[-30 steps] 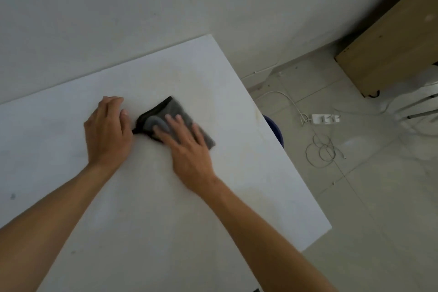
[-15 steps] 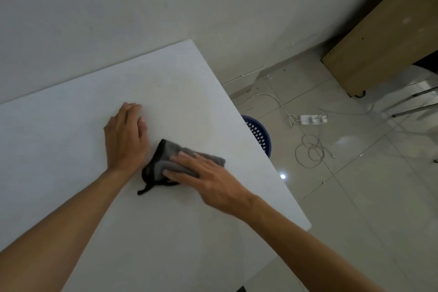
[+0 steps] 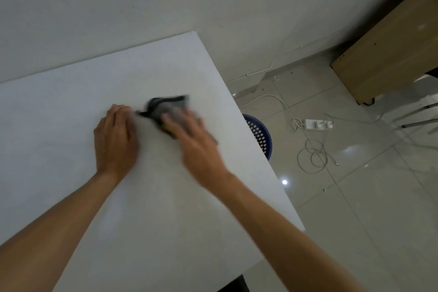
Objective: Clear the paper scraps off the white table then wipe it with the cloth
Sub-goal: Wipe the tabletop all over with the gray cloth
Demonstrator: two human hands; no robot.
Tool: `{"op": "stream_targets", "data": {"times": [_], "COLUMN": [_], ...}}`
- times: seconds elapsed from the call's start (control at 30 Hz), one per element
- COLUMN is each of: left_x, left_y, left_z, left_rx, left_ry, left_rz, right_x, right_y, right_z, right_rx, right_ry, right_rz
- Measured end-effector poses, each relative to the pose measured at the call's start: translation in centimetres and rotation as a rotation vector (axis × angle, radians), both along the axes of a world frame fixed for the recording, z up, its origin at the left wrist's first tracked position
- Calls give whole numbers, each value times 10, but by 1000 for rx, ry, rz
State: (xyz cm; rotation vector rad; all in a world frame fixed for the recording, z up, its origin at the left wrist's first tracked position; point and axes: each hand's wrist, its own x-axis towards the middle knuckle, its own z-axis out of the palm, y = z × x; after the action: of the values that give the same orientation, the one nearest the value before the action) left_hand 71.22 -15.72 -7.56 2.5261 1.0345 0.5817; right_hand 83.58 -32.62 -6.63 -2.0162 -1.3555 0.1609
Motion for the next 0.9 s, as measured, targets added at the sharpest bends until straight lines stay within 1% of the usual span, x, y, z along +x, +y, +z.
{"op": "stream_targets", "data": {"times": [0.07,0.13,0.17,0.2,0.23,0.33,0.37,0.43,0.47,0.53,0.6,0.7,0.77,0.83,0.87,0.9], "left_x": [-3,-6,-10,-17,-24,-48,-54,-60,-62,-61,-54,-29,-9,7,11,13], "left_y": [1,5,9,16,24,42,46,51,53,56,57,57,57,55,53,50], "left_z": [3,10,13,14,13,10,11,13,12,12,9,3,-3,-9,-11,-13], "left_rx": [20,-38,-71,-85,-70,-19,-22,-14,-15,-20,-34,-28,-34,-48,-39,-23], "left_ry": [4,37,63,103,155,286,296,288,280,269,278,304,287,235,213,203], "left_rz": [41,249,381,466,478,375,375,380,366,295,232,149,146,185,208,226], "right_x": [-31,-46,-49,-49,-49,-45,-43,-32,-25,0,36,94,123,136,135,129], "right_y": [36,72,89,105,119,148,155,172,179,189,190,169,152,135,129,127], "right_z": [3,2,0,-2,-6,-20,-24,-30,-30,-28,-26,-25,-19,-11,-6,-2], "right_rx": [-42,-93,-94,-88,-91,-181,-203,-224,-221,-218,-218,-245,-254,-155,-54,42], "right_ry": [88,133,126,102,54,-213,-275,-321,-311,-246,-151,-55,33,165,212,224], "right_rz": [145,243,263,271,273,304,312,312,287,153,-54,-398,-572,-689,-690,-647]}}
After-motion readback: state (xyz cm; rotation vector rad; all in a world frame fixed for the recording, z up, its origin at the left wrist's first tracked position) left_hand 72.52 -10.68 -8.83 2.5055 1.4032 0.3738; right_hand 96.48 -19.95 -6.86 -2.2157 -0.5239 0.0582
